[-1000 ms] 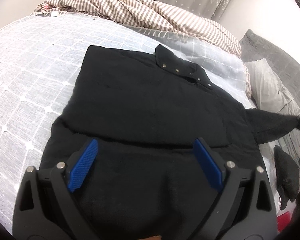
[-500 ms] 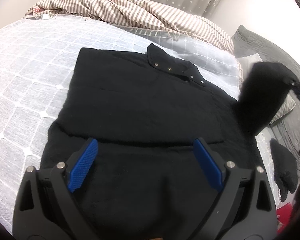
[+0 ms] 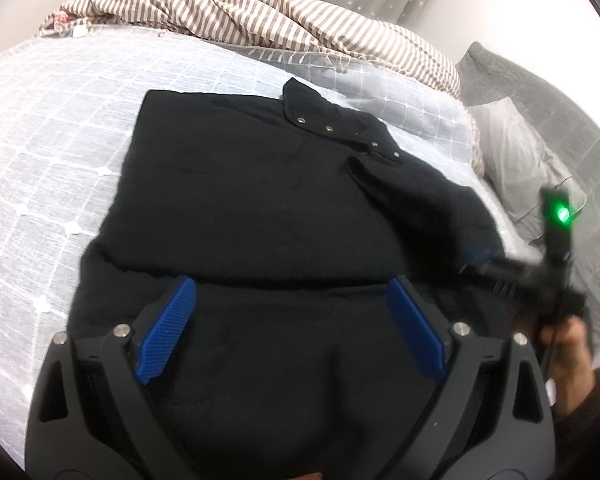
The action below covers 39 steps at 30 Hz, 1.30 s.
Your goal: Fold large clothes
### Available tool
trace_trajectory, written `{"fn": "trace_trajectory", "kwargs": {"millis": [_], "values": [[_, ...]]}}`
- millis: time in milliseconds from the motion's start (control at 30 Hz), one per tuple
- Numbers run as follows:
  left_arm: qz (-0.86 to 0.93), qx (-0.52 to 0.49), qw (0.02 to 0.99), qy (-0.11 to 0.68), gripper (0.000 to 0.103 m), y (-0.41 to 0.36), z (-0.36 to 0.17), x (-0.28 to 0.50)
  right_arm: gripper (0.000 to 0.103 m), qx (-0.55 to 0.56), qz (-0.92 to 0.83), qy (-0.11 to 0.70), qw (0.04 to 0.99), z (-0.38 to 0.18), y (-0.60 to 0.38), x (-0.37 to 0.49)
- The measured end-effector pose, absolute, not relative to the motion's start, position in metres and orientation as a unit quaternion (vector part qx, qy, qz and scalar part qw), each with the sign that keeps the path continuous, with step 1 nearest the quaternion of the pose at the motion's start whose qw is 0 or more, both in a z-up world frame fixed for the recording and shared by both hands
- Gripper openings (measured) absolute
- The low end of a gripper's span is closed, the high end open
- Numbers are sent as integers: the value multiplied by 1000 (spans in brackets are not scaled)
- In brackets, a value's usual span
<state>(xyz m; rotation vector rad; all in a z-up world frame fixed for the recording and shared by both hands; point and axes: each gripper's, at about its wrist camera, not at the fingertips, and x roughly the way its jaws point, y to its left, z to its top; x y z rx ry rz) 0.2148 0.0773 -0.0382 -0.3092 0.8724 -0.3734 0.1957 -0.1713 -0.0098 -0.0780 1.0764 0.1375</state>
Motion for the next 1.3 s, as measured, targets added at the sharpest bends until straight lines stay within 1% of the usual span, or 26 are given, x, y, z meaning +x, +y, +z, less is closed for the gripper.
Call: {"fn": "trace_trajectory", "kwargs": {"millis": [33,67,100,233,367,400,500,533,600,667,700,733,767,800,833,867,933,967,1000,1033,1067,1100,1133,1167,1267,1300], "values": [[-184,-158,875,419,96,77,-38,216,51,-18,79,515,854,-12,-175,192],[-190,-169,870,422,96,76,-38,219,65,7,96,514,853,-11,-179,187],[-195,-180,866,425,96,74,-37,222,70,40,118,509,852,-8,-185,179],[-215,-191,854,434,96,50,-31,241,71,120,157,481,854,15,-217,150],[-229,-179,848,444,95,11,-29,267,71,112,95,456,877,29,-260,124],[-234,-175,845,447,94,-1,-32,274,71,113,75,450,883,30,-275,119],[-234,-159,835,472,86,-33,-48,294,71,131,4,425,895,30,-326,108],[-231,-159,833,477,80,-39,-53,299,71,136,-22,423,895,31,-341,107],[-215,-149,836,482,63,-52,-63,308,71,141,-84,427,889,28,-376,105],[-211,-138,843,475,19,-60,-63,312,71,144,-108,426,887,26,-397,105],[-213,-137,852,459,17,-61,-56,310,71,139,-121,428,885,24,-408,105],[-215,-138,864,433,10,-60,-47,306,71,132,-130,431,883,21,-415,107],[-219,-141,879,400,9,-57,-36,299,70,117,-142,436,881,19,-422,109],[-221,-146,890,372,9,-52,-28,291,70,107,-150,438,880,18,-426,112],[-203,-134,899,363,9,-51,-25,287,70,97,-157,440,879,18,-430,115],[-172,-102,908,367,10,-53,-28,287,70,92,-163,440,878,17,-433,118],[-104,-6,909,403,10,-60,-46,292,70,90,-164,441,878,16,-434,124],[-88,12,906,414,10,-60,-52,293,70,88,-163,441,878,18,-434,127],[-85,8,905,416,10,-54,-53,292,70,83,-160,439,880,20,-432,131],[-89,-11,909,407,14,-46,-50,289,70,77,-156,436,883,22,-430,134],[-96,-38,915,389,23,-37,-43,285,70,70,-149,433,886,25,-425,138],[-99,-52,920,377,29,-33,-37,282,70,64,-140,429,890,28,-422,147],[-104,-61,923,365,40,-31,-31,281,70,64,-133,427,892,30,-422,155],[-114,-67,926,352,45,-32,-24,281,70,70,-124,425,894,32,-422,165],[-149,-60,925,345,46,-47,-20,287,70,114,-95,425,893,38,-431,200],[-163,-54,924,342,46,-56,-20,287,67,133,-89,425,891,37,-437,216]]}}
